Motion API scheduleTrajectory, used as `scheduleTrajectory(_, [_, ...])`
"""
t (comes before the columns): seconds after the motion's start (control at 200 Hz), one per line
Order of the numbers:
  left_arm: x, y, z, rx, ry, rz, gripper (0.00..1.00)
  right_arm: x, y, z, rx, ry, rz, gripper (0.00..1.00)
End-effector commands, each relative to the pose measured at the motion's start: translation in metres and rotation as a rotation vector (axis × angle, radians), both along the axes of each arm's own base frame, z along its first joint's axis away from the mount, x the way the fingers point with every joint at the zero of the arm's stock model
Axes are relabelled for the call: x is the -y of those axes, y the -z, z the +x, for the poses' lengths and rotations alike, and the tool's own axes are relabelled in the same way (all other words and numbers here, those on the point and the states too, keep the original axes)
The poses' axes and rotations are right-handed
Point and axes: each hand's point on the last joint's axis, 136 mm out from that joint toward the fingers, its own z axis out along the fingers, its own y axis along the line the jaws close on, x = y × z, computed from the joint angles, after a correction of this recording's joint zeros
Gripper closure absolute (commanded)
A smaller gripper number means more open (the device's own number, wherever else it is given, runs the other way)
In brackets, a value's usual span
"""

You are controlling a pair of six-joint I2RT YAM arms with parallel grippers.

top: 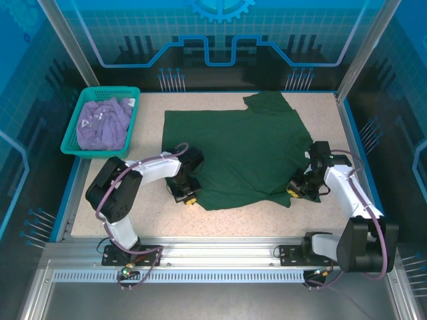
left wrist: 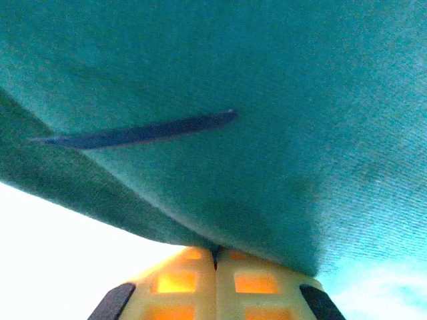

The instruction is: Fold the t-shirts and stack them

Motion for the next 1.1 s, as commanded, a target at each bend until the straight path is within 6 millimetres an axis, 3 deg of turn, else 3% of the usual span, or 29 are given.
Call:
scheduleTrajectory(0.0, [0.006,0.020,0.038,0.181,0.073,0.016,1.00,-0.001,-0.002,0.002,0.008,-0.007,0.014,1.00])
scheduleTrajectory(0.22, [-0.001,-0.029,0.017,0.217,0.217,-0.066,1.00,0.004,-0.009,0.004,0.023,-0.034,-0.006,1.00])
scheduleTrajectory(0.355, [-0.024,-0.056,-0.006,0.207,0.234,-0.108,1.00,0.005,-0.029,0.011,0.062,-0.082,-0.018,1.00])
scheduleTrajectory(0.505, [-0.050,-0.069,-0.036,0.166,0.217,-0.127,1.00,0.004,-0.037,0.004,0.041,-0.146,-0.017,1.00])
scheduleTrajectory(0.735, [-0.072,-0.071,-0.077,0.116,0.155,-0.101,0.98,-0.018,-0.026,-0.034,-0.073,-0.300,0.013,1.00])
scheduleTrajectory(0.87, [-0.089,-0.075,-0.082,0.142,0.099,-0.021,1.00,-0.023,-0.013,-0.062,-0.159,-0.343,-0.011,0.99])
scheduleTrajectory(0.91, [-0.097,-0.078,-0.080,0.169,0.070,0.015,1.00,-0.025,-0.011,-0.069,-0.176,-0.334,-0.006,0.96])
scheduleTrajectory(0.96, [-0.104,-0.083,-0.077,0.203,0.025,0.034,1.00,-0.024,-0.009,-0.076,-0.192,-0.314,-0.018,0.82])
scheduleTrajectory(0.99, [-0.107,-0.084,-0.076,0.219,-0.006,0.039,1.00,-0.023,-0.009,-0.079,-0.195,-0.303,-0.024,0.80])
scheduleTrajectory(1.03, [-0.111,-0.087,-0.074,0.243,-0.049,0.036,0.92,-0.023,-0.009,-0.082,-0.195,-0.283,-0.027,0.79])
scheduleTrajectory(1.095, [-0.115,-0.091,-0.070,0.282,-0.103,0.025,0.78,-0.021,-0.012,-0.084,-0.166,-0.244,-0.035,0.63])
